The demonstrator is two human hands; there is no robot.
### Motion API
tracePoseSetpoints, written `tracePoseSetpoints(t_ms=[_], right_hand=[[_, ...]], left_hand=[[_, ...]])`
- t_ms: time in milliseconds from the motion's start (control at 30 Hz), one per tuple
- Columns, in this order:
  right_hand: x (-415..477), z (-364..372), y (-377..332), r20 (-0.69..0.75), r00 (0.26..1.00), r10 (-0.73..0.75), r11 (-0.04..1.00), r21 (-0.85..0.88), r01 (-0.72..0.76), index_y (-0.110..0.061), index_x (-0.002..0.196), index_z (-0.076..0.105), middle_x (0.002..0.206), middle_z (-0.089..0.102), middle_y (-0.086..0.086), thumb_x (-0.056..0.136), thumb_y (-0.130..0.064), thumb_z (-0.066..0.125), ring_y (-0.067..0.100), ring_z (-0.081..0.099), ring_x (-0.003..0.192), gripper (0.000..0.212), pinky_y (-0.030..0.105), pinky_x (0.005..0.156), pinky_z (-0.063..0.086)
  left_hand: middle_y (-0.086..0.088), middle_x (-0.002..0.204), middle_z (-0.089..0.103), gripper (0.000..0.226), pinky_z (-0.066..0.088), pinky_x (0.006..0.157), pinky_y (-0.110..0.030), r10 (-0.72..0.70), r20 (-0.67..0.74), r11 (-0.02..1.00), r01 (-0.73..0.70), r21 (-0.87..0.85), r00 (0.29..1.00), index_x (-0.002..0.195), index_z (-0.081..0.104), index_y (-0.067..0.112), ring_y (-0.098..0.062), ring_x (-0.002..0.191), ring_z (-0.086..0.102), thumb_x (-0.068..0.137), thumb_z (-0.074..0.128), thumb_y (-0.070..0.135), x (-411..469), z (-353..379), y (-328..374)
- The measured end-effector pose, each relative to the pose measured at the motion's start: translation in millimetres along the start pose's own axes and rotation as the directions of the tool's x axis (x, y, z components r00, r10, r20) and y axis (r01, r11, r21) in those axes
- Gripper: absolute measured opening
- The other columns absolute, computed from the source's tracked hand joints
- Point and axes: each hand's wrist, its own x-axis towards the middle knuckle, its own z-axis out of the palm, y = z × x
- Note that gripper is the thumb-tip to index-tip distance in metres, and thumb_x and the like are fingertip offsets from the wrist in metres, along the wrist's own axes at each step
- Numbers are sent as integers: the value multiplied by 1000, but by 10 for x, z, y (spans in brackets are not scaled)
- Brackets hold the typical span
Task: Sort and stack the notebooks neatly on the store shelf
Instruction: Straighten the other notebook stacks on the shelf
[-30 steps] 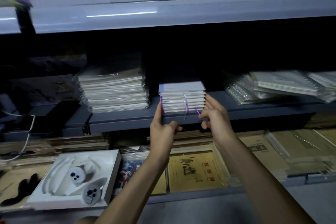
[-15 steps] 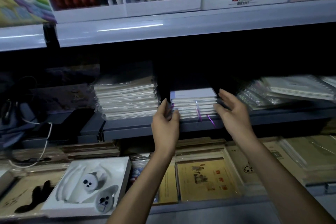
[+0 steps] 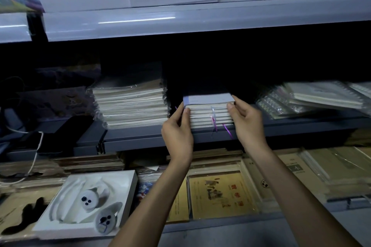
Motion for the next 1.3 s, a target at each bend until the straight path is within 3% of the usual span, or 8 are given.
tracePoseSetpoints(t_ms=[167,300,500,933,1067,1133,1233,1300], right_hand=[[-30,6,25,-16,1000,-2,1000,2,2,-13,141,59,112,67,-23,104,-16,59,-20,61,102,37,3,87,45],[-41,-22,37,-33,999,-20,1000,-15,19,-11,140,61,117,70,-15,104,-17,59,-16,62,106,36,9,94,49],[-19,-44,55,-8,1000,-16,1000,-13,16,-11,139,61,114,69,-18,103,-14,60,-17,63,102,36,4,88,47],[-19,-69,66,-3,1000,2,1000,-13,-2,-11,141,59,125,71,-2,99,-13,67,-4,65,113,43,18,102,50],[-32,-94,35,20,999,27,999,-43,-26,-12,143,57,118,68,-16,99,-14,67,-19,62,103,45,5,91,48],[-47,-87,34,22,999,39,998,-46,-38,-12,141,59,115,67,-19,99,-12,67,-17,63,101,43,6,88,49],[-61,-62,29,16,998,54,998,-36,-53,-11,140,60,108,67,-25,99,-11,66,-17,64,98,41,6,86,49],[-61,-49,17,12,998,63,998,-26,-62,-10,141,59,105,65,-27,100,-12,66,-21,63,95,41,3,83,48]], left_hand=[[19,118,70,32,50,96,-7,-8,-11,1000,8,-22,1000,134,70,16,21,103,61,103,67,27,-5,18,-16],[23,115,69,32,47,93,-4,-9,-34,999,7,-42,999,132,71,16,21,105,61,102,68,27,-18,30,-36],[27,112,69,31,46,93,-2,-9,-33,999,8,-45,999,131,72,17,23,105,60,102,69,25,-4,30,-63],[14,119,74,30,47,93,-4,-39,-11,998,38,-40,999,129,73,16,20,104,62,100,71,22,23,-24,-23],[11,119,76,37,55,102,-20,-59,38,998,59,-10,998,134,72,17,5,112,68,98,75,25,24,-97,-33],[12,117,76,40,56,102,-24,-43,67,997,38,68,997,136,71,19,2,111,69,97,76,26,38,-127,-58],[9,123,76,43,55,101,-24,-8,105,985,-11,173,994,140,67,20,0,115,67,99,72,31,57,-138,-67],[8,124,75,43,53,98,-16,-12,94,984,-5,180,996,141,67,18,0,115,66,100,71,32,65,-133,-44]])
